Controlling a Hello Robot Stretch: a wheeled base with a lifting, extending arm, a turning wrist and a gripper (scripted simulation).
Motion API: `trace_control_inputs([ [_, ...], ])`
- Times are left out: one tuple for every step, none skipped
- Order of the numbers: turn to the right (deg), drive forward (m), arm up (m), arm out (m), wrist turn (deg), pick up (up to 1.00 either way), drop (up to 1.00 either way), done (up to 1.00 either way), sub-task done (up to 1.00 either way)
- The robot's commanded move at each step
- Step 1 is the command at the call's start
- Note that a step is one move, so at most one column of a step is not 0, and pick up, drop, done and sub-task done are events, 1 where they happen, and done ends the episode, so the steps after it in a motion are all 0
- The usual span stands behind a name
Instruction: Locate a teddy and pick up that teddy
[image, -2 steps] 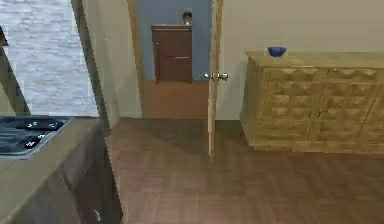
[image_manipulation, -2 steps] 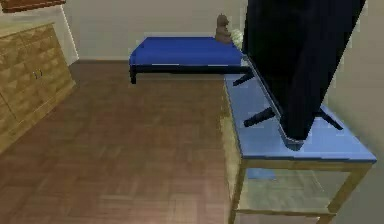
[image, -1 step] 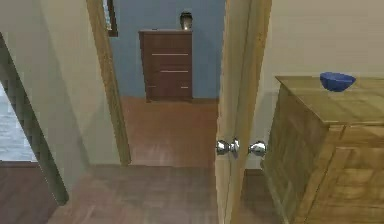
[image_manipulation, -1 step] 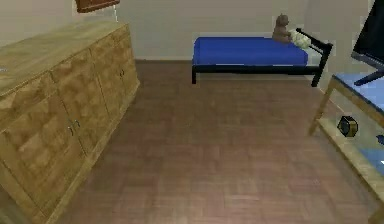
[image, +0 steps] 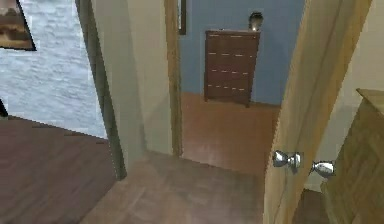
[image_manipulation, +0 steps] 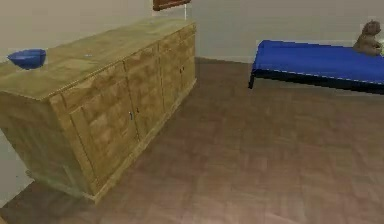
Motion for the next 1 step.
trace_control_inputs([
  [0.0, 0.15, 0.0, 0.0, 0.0, 0.0, 0.0, 0.0, 0.0],
])
